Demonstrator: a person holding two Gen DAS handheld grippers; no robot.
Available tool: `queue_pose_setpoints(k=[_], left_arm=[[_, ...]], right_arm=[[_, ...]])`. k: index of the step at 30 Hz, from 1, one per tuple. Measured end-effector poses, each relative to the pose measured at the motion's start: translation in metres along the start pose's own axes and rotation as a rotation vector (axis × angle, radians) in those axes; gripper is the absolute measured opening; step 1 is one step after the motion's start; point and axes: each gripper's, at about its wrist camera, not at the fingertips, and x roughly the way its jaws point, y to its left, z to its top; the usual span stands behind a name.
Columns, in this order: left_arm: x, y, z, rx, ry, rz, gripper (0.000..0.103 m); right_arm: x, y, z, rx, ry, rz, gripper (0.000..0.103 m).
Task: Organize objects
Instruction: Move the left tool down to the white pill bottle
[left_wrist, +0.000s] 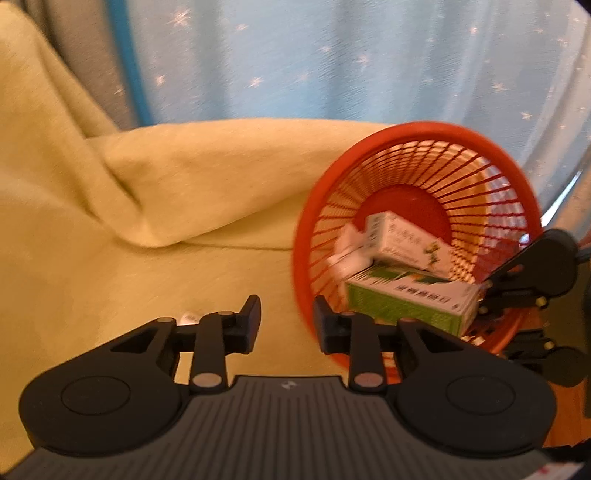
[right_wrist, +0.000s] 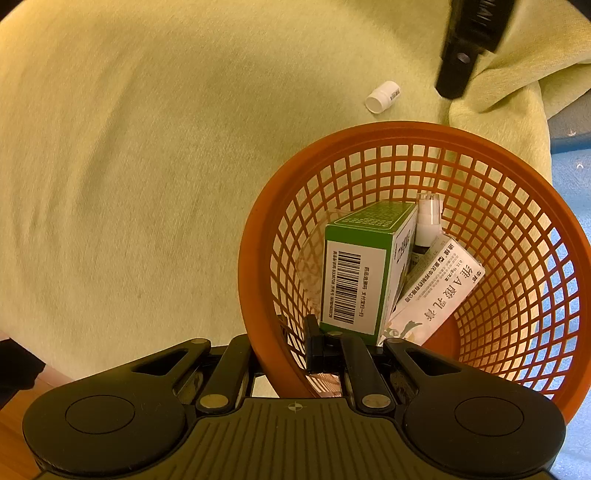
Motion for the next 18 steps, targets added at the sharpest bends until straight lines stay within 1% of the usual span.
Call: queue_pose_setpoints(k=[4,5,7,10,11,14,16,18], left_arm=[[0.005,0.012,-0.011,-0.041,0.013,0.038,0.03],[0.007,0.015,-0.014,-0.048,0.016,0.051,0.033],[0.01,0.019,-0.018,-0.054,0.018,0.068,0.037],[0.015,0.025,-0.023,-0.054,0.028,0.091,0.04],[0.018,0.027,-0.025,-0.048,0.032,0.099,0.042],[0.025,0.031,-0.028,-0.031,0.042,0.112,0.054],[0.03,0.031,-0.03,-0.01,0.047,0.121,0.057],[0.037,0.033,-0.031,0.011,0.055,0.125,0.063]], right_arm=[[0.0,0.0,0.0,-0.003,0.0,0.0,0.005],[0.0,0.0,0.0,-0.003,0.0,0.0,0.005],[0.001,-0.001,0.0,-0.005,0.0,0.0,0.005],[0.001,-0.001,0.001,-0.005,0.001,0.001,0.005],[0.001,-0.001,0.001,-0.005,0.001,0.001,0.005],[0.001,-0.001,0.001,-0.004,0.002,0.001,0.005],[0.001,-0.002,0.0,-0.003,0.002,0.002,0.005],[0.0,-0.002,0.0,-0.002,0.002,0.003,0.005]])
